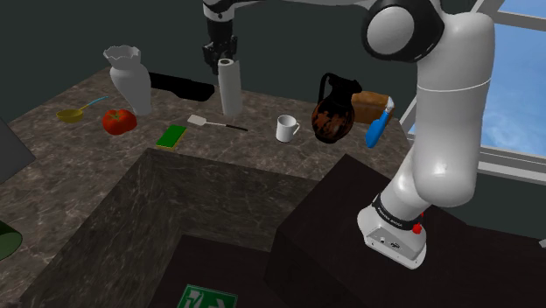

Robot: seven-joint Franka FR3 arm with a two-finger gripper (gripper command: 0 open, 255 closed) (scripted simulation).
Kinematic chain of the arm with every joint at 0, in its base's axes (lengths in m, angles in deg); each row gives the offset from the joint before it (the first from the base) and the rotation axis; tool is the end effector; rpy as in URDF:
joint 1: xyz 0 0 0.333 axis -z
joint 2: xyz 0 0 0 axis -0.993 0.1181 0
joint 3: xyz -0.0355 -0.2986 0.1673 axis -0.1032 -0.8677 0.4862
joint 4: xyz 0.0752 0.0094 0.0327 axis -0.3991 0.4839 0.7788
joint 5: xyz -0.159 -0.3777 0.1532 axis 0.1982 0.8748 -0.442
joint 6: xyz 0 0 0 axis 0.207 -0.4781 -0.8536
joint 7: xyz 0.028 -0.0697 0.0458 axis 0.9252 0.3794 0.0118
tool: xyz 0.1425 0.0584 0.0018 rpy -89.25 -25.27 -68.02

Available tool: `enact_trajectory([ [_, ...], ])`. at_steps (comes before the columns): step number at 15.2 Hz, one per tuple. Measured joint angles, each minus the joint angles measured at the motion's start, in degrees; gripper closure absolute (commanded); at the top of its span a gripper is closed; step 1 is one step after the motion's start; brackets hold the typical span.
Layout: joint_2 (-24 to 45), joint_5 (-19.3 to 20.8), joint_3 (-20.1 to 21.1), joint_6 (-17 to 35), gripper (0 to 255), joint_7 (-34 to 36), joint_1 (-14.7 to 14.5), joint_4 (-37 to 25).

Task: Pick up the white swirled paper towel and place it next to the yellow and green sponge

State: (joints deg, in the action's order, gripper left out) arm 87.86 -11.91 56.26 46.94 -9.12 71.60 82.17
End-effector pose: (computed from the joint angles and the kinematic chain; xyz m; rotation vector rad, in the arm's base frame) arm 0.7586 0.0798 0.4383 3.0805 0.2328 0.0916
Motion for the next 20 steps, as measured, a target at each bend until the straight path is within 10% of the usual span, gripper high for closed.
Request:
enact_trajectory([
  [12,15.0,0.8,2.5,-1.6,255,10.7,-7.7,-16.0],
  [20,15.7,0.9,2.5,3.7,255,11.4,-8.1,-11.4],
])
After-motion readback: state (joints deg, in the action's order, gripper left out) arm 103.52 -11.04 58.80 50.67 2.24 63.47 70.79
